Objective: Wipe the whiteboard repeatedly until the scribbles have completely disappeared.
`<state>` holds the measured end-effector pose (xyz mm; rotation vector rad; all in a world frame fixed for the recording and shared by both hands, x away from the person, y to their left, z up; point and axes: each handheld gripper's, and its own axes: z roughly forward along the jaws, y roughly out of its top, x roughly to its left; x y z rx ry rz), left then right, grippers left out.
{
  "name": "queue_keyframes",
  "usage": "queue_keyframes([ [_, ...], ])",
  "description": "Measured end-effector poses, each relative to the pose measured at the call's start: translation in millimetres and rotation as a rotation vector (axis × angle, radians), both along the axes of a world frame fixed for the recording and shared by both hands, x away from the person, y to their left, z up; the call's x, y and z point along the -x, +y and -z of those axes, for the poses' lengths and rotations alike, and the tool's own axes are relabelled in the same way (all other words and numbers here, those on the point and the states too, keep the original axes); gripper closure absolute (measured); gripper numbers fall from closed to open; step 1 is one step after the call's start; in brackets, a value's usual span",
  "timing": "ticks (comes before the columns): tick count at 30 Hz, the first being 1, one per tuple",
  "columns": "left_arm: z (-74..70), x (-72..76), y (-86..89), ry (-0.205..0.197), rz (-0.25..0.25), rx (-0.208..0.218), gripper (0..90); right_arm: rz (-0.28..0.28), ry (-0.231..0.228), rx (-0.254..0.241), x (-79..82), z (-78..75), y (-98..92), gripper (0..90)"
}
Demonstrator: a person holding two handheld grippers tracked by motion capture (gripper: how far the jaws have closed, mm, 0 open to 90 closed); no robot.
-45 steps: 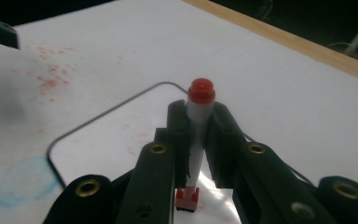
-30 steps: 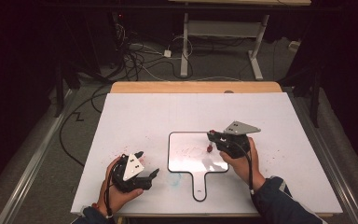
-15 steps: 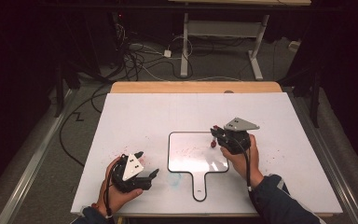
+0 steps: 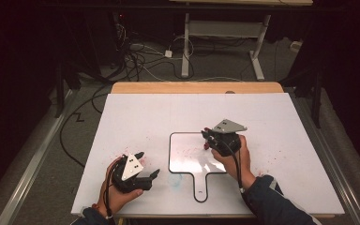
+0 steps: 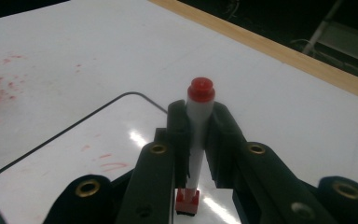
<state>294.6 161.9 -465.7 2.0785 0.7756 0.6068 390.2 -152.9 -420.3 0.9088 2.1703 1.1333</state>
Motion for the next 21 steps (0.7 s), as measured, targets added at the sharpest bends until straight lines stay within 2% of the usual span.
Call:
queue_keyframes([
  [3,0.0,-0.3,-0.3,0.000,-0.002,0.005,20.4,0.011,0.006,-0.013,-2.8,0.3,1.1,81.3],
  [9,0.4,0.4,-1.4,0.001,0.005,0.001,20.4,-0.075,0.044,-0.076,-3.1,3.1,29.0,81.3],
  [13,0.0,0.4,1.1,0.002,0.006,0.010,20.4,-0.116,0.050,-0.065,0.9,2.9,45.4,81.3],
  [16,0.0,0.3,1.9,0.002,0.006,0.013,20.4,-0.114,0.051,-0.050,0.2,2.0,49.4,81.3],
  [18,-0.5,0.3,1.9,0.000,0.008,0.011,20.4,-0.115,0.060,-0.055,-0.6,1.9,53.1,81.3],
  [21,-0.5,0.6,1.4,0.003,0.014,0.016,20.4,-0.155,0.069,-0.062,1.0,2.7,63.3,81.3],
])
